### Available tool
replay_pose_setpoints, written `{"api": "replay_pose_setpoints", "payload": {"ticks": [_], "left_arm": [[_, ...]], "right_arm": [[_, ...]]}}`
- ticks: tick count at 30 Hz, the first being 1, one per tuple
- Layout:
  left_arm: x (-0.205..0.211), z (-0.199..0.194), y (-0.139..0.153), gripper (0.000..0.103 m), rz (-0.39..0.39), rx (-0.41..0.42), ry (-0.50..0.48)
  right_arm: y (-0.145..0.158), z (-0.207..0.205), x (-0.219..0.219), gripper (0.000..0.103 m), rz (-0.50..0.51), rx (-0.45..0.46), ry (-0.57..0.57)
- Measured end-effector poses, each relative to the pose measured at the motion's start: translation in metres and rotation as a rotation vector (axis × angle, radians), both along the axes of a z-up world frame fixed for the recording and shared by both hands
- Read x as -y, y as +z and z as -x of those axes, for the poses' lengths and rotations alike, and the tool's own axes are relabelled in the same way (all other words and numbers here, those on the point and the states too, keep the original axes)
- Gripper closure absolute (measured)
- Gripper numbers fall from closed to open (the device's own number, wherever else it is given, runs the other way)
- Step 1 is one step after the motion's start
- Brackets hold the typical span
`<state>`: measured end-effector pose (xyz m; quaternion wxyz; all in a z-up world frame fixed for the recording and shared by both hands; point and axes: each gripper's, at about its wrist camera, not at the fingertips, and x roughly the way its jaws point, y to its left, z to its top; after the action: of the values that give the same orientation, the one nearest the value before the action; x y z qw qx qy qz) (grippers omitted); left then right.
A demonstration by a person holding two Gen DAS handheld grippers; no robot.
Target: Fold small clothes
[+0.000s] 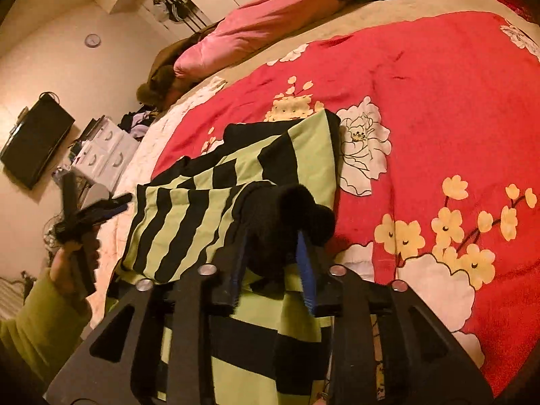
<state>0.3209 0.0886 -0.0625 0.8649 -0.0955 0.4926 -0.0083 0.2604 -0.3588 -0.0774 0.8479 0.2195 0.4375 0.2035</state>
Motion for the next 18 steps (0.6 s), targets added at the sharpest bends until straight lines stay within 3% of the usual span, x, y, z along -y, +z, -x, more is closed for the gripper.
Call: {"api": "replay_pose_setpoints", "payload": {"ticks": [1,2,3,4,6,7,8,9,11,15,16,18], "left_arm": [[-0.001,-0.003,-0.008,0.019,0.014,-0.024,0.015],[0.0,-0.004,-0.014,0.03,0.043,-0.028,0.018],[0.005,-0.005,-0.017,0.05,0.065,-0.028,-0.005],[0.01,-0.009,-0.02,0.083,0.044,-0.03,-0.022],[0.012,-0.006,-0.019,0.093,0.028,-0.008,-0.036],[0.005,-0.003,-0.014,0.093,0.071,0.016,-0.029],[-0.004,-0.002,-0.008,0.094,0.094,0.036,-0.013],[-0.01,0.0,-0.005,0.096,0.095,0.054,0.003],[-0.021,0.0,-0.003,0.096,0.071,0.065,0.03],[-0.031,-0.008,-0.024,0.092,0.099,0.006,0.069],[-0.032,-0.009,-0.027,0.083,0.095,-0.006,0.085],[-0.034,-0.004,-0.022,0.081,0.095,0.017,0.106]], "right_arm": [[0.002,0.001,0.0,0.072,-0.001,0.0,-0.002],[0.003,-0.001,-0.001,0.066,-0.008,0.003,0.001],[0.004,-0.002,-0.003,0.06,-0.011,0.006,0.006],[0.005,-0.006,-0.006,0.059,-0.006,0.008,0.011],[0.006,-0.01,-0.013,0.059,0.025,0.01,0.035],[0.005,-0.012,-0.017,0.064,0.04,0.007,0.059],[0.004,-0.013,-0.021,0.087,0.051,0.0,0.089],[0.005,-0.014,-0.025,0.095,0.063,0.006,0.114],[0.01,-0.014,-0.031,0.095,0.068,0.034,0.146],[0.009,-0.023,-0.035,0.094,0.067,0.026,0.108],[0.005,-0.026,-0.036,0.091,0.076,0.015,0.109],[0.0,-0.029,-0.036,0.077,0.053,-0.011,0.131]]}}
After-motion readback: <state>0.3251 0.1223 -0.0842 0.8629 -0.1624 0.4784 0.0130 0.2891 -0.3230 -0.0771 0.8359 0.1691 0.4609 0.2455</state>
